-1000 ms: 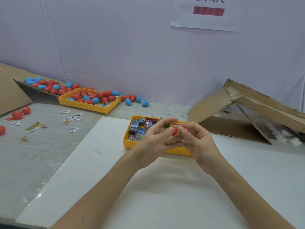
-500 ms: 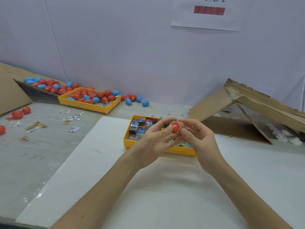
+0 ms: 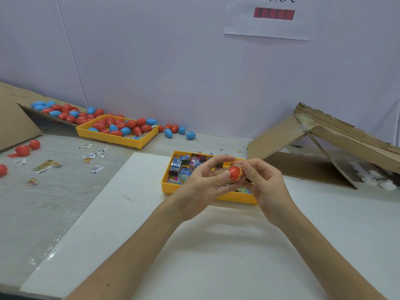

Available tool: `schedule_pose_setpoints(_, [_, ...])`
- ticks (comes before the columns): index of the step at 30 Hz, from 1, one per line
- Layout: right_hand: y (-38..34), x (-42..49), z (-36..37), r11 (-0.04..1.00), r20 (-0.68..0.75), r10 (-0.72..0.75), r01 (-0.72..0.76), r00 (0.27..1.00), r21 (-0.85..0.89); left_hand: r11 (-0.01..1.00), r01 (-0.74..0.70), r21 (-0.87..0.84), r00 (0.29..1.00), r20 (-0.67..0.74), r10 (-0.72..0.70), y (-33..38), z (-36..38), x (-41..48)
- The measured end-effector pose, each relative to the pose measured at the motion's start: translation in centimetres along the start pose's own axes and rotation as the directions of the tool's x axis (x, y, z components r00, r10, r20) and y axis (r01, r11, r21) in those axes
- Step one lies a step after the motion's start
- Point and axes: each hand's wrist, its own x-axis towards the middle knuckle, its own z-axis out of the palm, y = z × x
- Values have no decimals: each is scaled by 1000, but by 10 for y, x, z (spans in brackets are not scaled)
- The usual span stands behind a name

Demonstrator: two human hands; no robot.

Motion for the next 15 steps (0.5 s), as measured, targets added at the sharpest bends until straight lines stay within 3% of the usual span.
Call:
schedule_pose_setpoints(8, [4, 1, -2, 996, 17, -17, 18, 1000, -88, 996, -2, -89, 1000, 28, 5, 0, 0, -1])
schedule_pose_setpoints(15, [6, 1, -3, 995, 20, -33, 35, 999, -99, 999, 36, -22, 999, 8, -36, 1, -1, 0])
